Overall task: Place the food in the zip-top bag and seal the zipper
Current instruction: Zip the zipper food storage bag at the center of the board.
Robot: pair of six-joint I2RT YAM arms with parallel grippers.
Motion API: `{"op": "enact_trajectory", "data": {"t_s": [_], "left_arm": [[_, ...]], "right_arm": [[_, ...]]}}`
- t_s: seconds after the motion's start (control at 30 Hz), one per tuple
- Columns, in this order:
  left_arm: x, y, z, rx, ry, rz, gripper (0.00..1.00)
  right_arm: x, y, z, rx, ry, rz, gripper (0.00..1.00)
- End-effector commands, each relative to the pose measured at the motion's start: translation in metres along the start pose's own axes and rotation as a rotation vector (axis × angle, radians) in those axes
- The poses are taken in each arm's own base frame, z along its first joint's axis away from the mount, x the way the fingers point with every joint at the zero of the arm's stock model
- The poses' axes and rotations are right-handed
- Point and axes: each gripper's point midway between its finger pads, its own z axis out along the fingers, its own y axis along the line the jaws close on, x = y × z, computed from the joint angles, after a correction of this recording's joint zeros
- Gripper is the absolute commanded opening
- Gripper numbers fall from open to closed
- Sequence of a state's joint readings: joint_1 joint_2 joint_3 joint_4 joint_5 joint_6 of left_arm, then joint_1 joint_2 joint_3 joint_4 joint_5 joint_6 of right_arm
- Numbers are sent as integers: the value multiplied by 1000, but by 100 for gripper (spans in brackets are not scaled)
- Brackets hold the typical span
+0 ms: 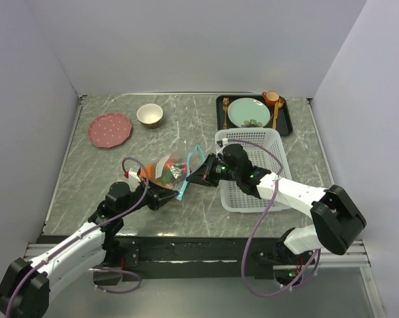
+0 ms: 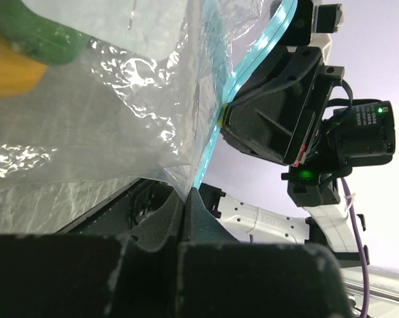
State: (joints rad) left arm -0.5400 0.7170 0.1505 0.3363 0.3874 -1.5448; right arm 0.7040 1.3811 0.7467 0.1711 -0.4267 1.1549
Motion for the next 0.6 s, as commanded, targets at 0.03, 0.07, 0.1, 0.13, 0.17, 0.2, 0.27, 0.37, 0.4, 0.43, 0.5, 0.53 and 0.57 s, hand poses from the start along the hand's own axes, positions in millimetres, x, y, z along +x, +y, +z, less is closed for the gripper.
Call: {"op": "enact_trajectory", "data": {"t_s": [0.03,0.07,0.1,0.13,0.17,0.2,0.27,0.37,0.4,0.43,0.5,0.53,0.57], "left_arm": [[8,15,-6,-41,45,16,1],[8,17,-7,-48,49,22,1],[9,19,-7,-61,52,24,1],[9,18,-8,-64,53,32,1],[9,21,-8,-80,53,36,1],[8,22,-9,-82,51,39,1],[8,22,-10,-80,47,38,1],[7,23,-10,-86,42,39,1],[7,24,-11,-88,39,39,1],[6,23,-10,-90,40,41,1],[6,24,-10,-103,39,52,1],[5,23,-11,-108,33,58,1],[5,23,-12,-114,31,61,1]], "right_arm": [[-41,11,-6,-24,-151,-34,2],[-43,12,-6,-25,-153,-33,3],[-44,12,-6,-27,-153,-34,3],[-44,11,-6,-27,-151,-34,2],[-44,11,-6,-26,-151,-37,3],[-46,11,-7,-25,-154,-38,3],[-47,8,-7,-20,-154,-39,3],[-50,6,-8,-18,-153,-38,3],[-51,6,-9,-17,-155,-39,3],[-52,4,-8,-14,-153,-37,3],[-53,4,-9,-13,-149,-40,3],[-54,2,-9,-9,-150,-41,3],[-56,2,-10,-9,-153,-43,3]]}}
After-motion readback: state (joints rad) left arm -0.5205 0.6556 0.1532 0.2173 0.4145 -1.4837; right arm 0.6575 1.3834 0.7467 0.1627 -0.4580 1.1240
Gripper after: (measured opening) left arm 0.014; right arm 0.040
